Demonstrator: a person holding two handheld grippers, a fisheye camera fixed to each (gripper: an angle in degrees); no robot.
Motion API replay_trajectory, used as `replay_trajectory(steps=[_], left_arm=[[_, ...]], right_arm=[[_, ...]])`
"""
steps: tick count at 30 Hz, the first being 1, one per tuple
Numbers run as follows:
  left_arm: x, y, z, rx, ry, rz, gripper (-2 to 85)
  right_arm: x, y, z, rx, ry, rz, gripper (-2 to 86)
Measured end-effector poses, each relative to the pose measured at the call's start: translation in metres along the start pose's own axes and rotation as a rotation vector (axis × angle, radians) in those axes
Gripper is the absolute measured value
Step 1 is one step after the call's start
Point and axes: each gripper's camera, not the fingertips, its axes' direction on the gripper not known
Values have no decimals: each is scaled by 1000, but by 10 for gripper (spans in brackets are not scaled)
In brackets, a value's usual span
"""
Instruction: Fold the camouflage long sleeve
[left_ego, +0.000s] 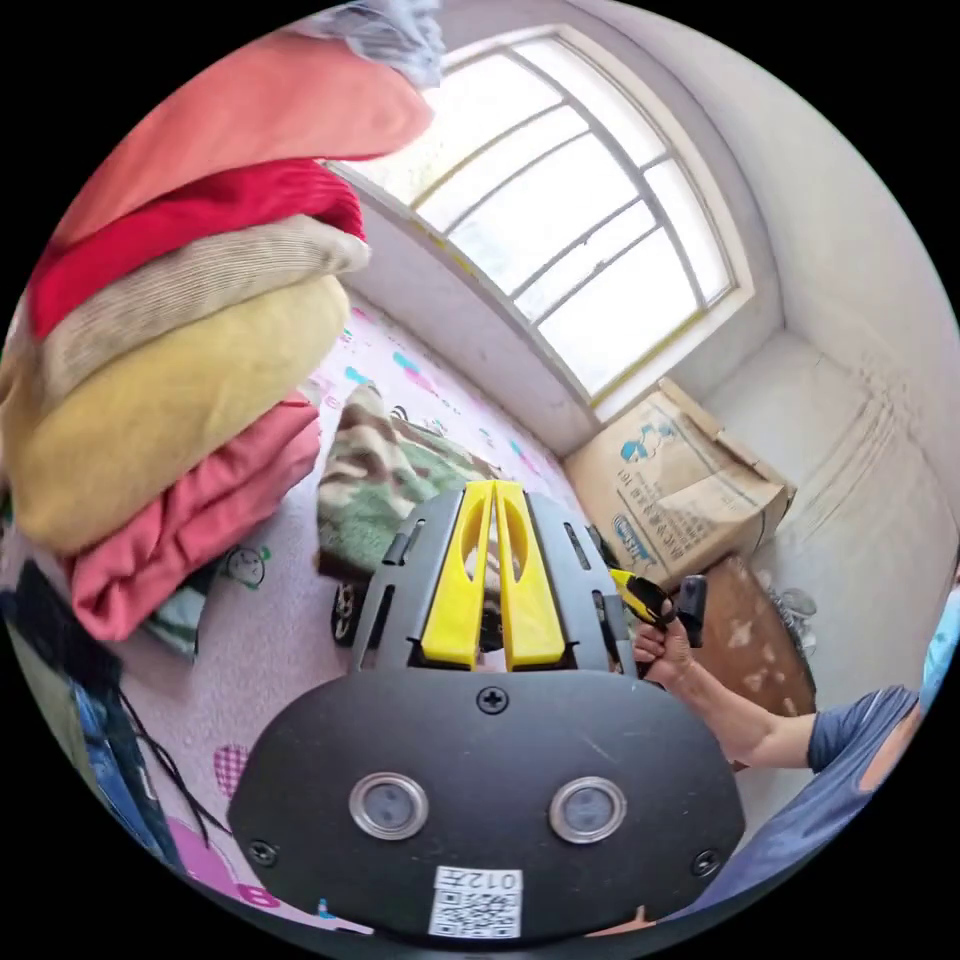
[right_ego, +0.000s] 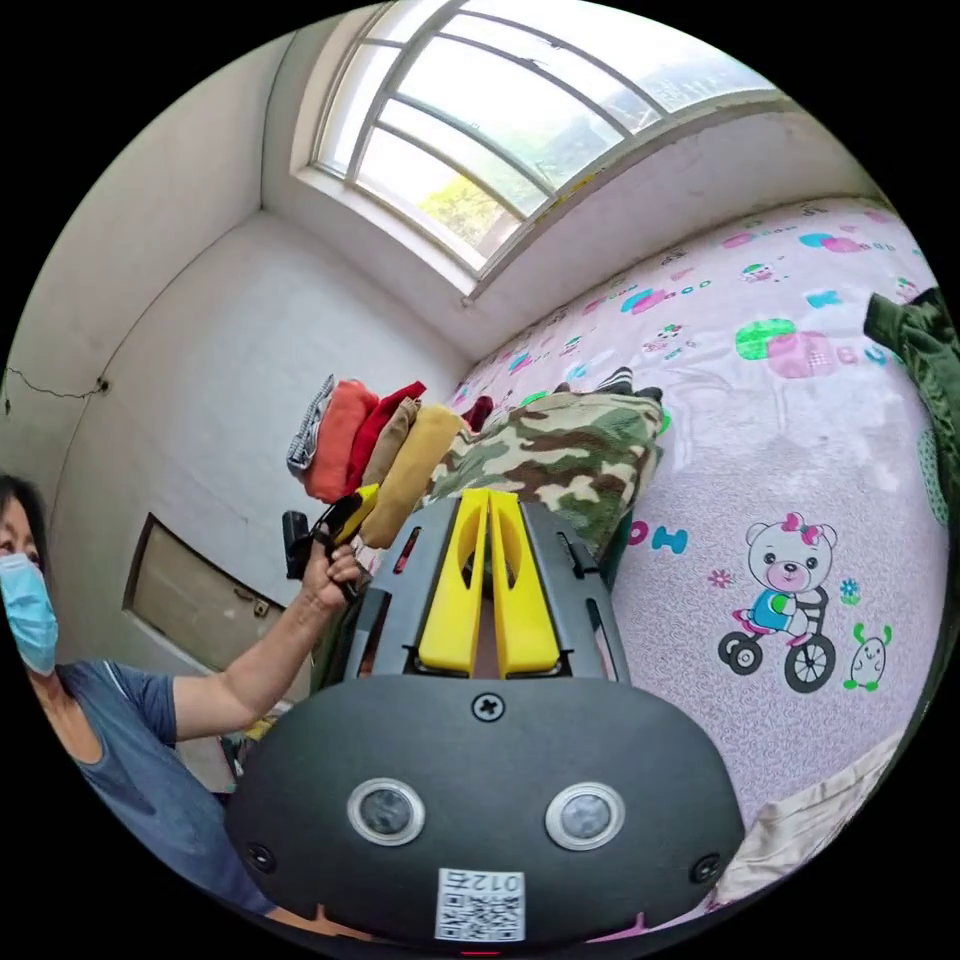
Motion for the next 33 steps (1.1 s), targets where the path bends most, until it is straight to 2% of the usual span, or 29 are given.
replay_trajectory(steps=[2,4,5,6,8,10,12,13,14,16,17,18,19,21,24,26,29,33], left_arm=[[12,-21,32,-57,-140,36,6],[8,-38,75,-205,-372,0,4],[4,-39,85,-254,-415,-23,4],[-5,-39,103,-349,-416,-60,3],[-11,-37,110,-347,-377,-132,3],[-10,-32,97,-215,-253,-232,4],[3,-26,79,-53,-146,-215,4],[12,-23,74,-31,-157,-187,4],[15,-21,77,-62,-194,-181,4],[15,-11,104,-353,-285,-229,4],[15,-7,106,-381,-274,-251,4],[26,1,96,-310,-259,-262,4],[45,10,80,-195,-207,-231,4],[77,28,61,-97,-98,-164,3],[143,78,51,-92,-125,-23,2],[187,118,56,-141,-191,74,0],[266,201,82,-307,-299,255,-1],[358,335,131,-659,-333,416,-1]], right_arm=[[-13,-9,29,-52,10,-19,6],[-12,-15,64,-141,167,15,3],[-10,-16,73,-176,203,23,2],[-6,-17,85,-212,201,31,1],[-10,-22,89,-201,181,47,0],[-31,-28,84,-157,193,25,-1],[-52,-30,73,-97,194,-37,-1],[-62,-28,69,-73,181,-69,0],[-64,-28,69,-73,174,-80,0],[-52,-28,81,-208,282,34,0],[-52,-27,78,-203,301,53,0],[-63,-25,61,-110,294,48,0],[-78,-23,40,-28,244,19,1],[-103,-13,16,10,219,-23,1],[-143,38,-16,-2,321,-92,2],[-160,87,-26,-70,366,-104,2],[-184,180,-37,-244,467,-82,3],[-211,296,-65,-491,647,-7,2]])
